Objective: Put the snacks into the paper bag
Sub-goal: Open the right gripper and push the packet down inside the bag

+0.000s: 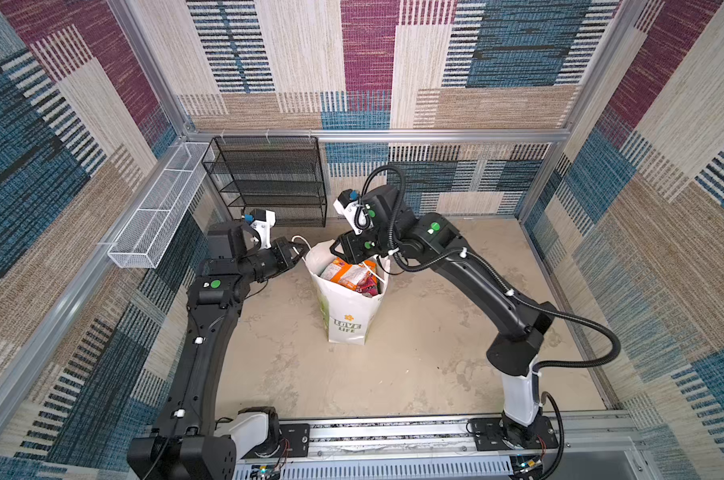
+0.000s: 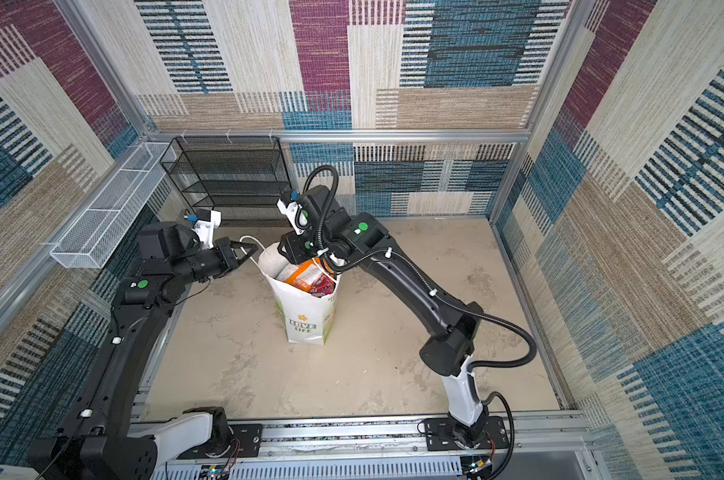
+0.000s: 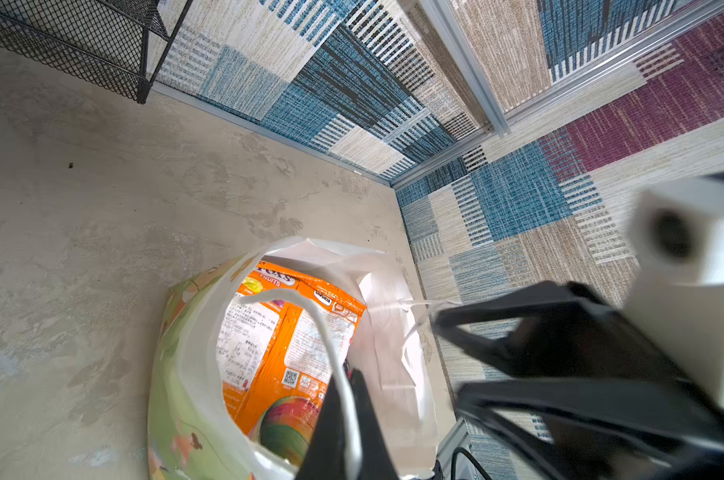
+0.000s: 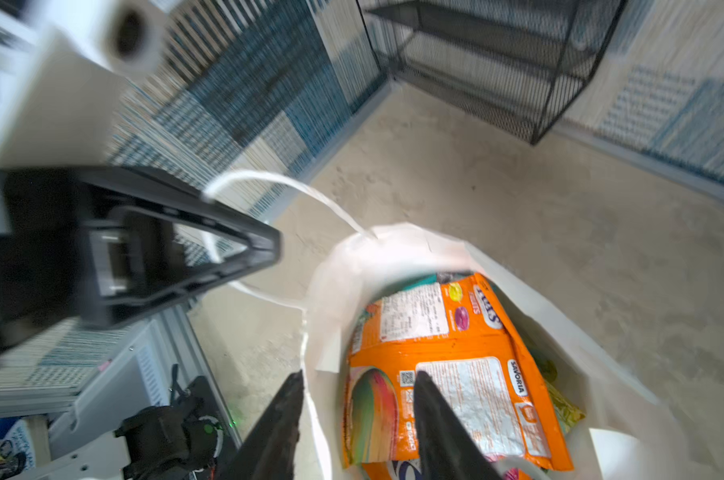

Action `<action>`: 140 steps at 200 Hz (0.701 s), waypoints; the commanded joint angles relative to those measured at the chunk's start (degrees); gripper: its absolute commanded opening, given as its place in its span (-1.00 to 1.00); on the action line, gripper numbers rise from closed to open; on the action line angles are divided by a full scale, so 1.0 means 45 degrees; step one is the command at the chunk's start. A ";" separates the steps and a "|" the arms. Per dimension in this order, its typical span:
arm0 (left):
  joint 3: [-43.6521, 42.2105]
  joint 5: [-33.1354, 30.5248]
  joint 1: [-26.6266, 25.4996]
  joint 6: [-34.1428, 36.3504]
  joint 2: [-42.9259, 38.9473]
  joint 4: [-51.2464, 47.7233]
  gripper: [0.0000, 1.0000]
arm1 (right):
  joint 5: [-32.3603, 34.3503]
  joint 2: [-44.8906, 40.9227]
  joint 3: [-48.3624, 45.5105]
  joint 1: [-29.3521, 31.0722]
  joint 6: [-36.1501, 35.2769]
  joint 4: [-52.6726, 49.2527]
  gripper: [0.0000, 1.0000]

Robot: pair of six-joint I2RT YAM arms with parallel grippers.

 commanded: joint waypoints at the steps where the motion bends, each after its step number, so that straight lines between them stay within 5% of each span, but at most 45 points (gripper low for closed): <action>1: -0.0027 0.0269 0.0013 -0.0219 -0.0033 0.0695 -0.95 | -0.0303 -0.0682 -0.0517 -0.0062 0.0549 0.0645 0.15; 35: -0.0024 0.0273 0.0014 -0.0222 -0.0095 0.0710 -0.91 | 0.0165 -0.1645 -0.2558 -0.0304 0.1439 0.0913 0.41; 72: -0.0052 0.0290 0.0013 -0.0237 -0.0065 0.0731 -0.90 | 0.0205 -0.2593 -0.4970 -0.0509 0.2142 0.2304 0.46; 140: -0.0053 0.0247 0.0013 -0.0220 -0.0069 0.0713 -0.90 | -0.1606 -0.1949 -0.5207 -0.1087 0.2467 0.3878 0.44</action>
